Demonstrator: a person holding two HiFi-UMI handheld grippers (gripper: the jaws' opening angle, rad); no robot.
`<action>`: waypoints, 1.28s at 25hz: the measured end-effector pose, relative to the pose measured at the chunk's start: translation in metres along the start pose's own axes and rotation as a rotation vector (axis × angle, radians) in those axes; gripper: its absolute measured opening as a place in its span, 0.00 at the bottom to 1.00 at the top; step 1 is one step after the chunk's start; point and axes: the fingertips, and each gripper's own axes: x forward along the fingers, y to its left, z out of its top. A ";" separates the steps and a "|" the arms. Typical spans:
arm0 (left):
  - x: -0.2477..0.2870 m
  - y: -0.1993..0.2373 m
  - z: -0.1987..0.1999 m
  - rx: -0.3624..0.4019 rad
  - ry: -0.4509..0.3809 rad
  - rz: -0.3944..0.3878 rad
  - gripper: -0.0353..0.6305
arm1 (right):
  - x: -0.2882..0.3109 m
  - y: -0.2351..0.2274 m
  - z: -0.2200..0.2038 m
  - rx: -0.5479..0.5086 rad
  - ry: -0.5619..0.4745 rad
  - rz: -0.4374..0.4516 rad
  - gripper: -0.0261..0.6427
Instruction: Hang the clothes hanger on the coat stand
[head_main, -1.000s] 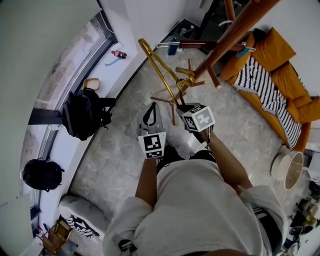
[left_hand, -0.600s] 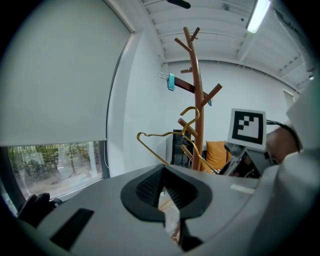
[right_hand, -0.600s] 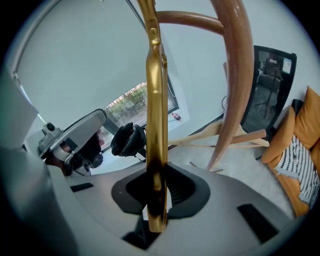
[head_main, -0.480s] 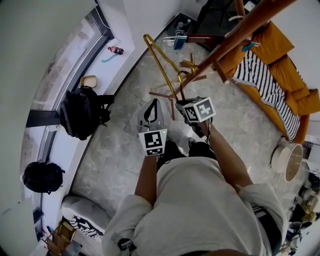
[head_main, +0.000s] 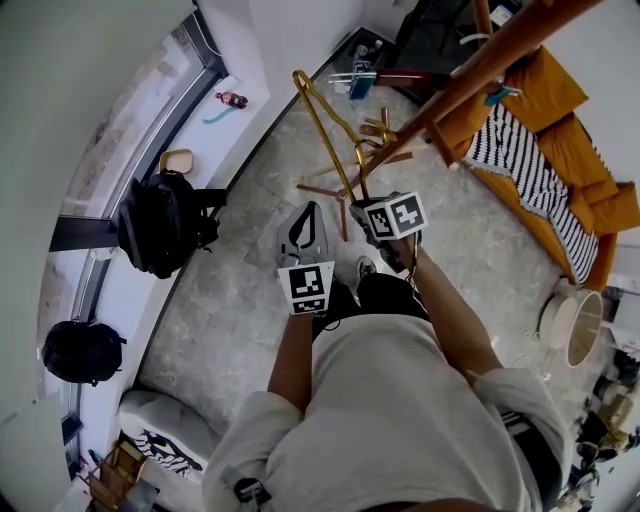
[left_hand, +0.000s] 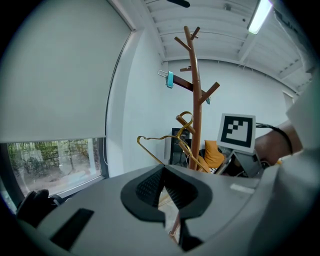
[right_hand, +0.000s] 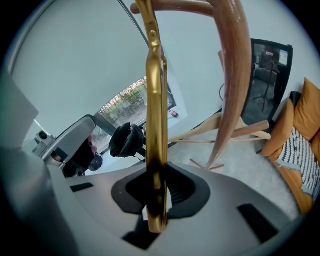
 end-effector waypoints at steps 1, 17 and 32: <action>0.000 0.001 0.000 -0.001 0.001 0.000 0.07 | 0.001 0.000 0.000 0.003 0.003 0.000 0.10; 0.014 -0.006 -0.002 0.008 0.017 -0.024 0.07 | 0.010 -0.025 -0.016 0.075 0.015 -0.006 0.10; 0.021 -0.016 -0.003 0.017 0.029 -0.039 0.07 | 0.009 -0.049 -0.022 0.022 -0.061 -0.088 0.11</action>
